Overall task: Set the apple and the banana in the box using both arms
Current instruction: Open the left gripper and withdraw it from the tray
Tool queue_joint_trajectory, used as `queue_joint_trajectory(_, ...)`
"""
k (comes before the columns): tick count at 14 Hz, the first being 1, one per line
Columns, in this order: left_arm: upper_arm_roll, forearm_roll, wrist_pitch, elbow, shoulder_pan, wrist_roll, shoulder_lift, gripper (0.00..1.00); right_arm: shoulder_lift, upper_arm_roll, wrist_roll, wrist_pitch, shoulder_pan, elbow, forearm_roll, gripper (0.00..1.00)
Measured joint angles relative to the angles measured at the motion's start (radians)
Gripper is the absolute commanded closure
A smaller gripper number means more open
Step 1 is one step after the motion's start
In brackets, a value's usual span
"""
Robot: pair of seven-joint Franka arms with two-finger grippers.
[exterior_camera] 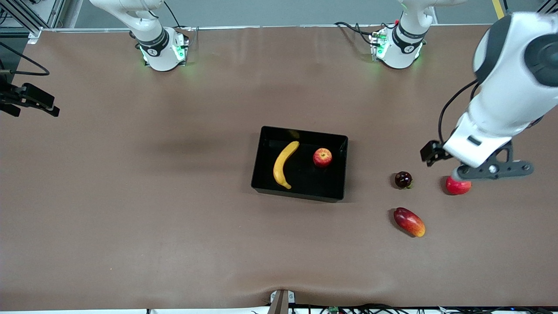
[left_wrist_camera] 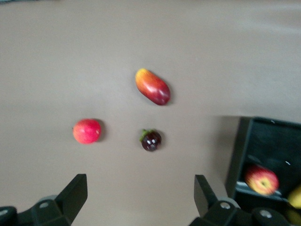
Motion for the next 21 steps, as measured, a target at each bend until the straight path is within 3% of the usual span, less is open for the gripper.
queue_joint_trajectory(3, 0.012, -0.058, -0.018, -0.08, 0.006, 0.048, -0.104, 0.0, 0.0, 0.0, 0.0, -0.004, 0.0, 0.0, 0.0, 0.0)
queue_joint_trajectory(7, 0.095, -0.136, -0.028, -0.253, -0.022, 0.116, -0.302, 0.0, 0.0, -0.003, 0.0, -0.008, -0.002, 0.0, 0.0, 0.0)
queue_joint_trajectory(11, 0.253, -0.169, -0.028, -0.389, -0.125, 0.168, -0.437, 0.0, 0.0, -0.007, 0.0, -0.013, -0.003, 0.0, 0.0, 0.0)
queue_joint_trajectory(13, 0.285, -0.176, -0.028, -0.413, -0.143, 0.179, -0.464, 0.0, 0.0, -0.007, 0.0, -0.013, -0.003, 0.0, 0.0, 0.0)
queue_joint_trajectory(21, 0.293, -0.191, -0.016, -0.388, -0.139, 0.228, -0.441, 0.0, 0.0, -0.007, 0.0, -0.014, -0.003, 0.0, 0.0, 0.0)
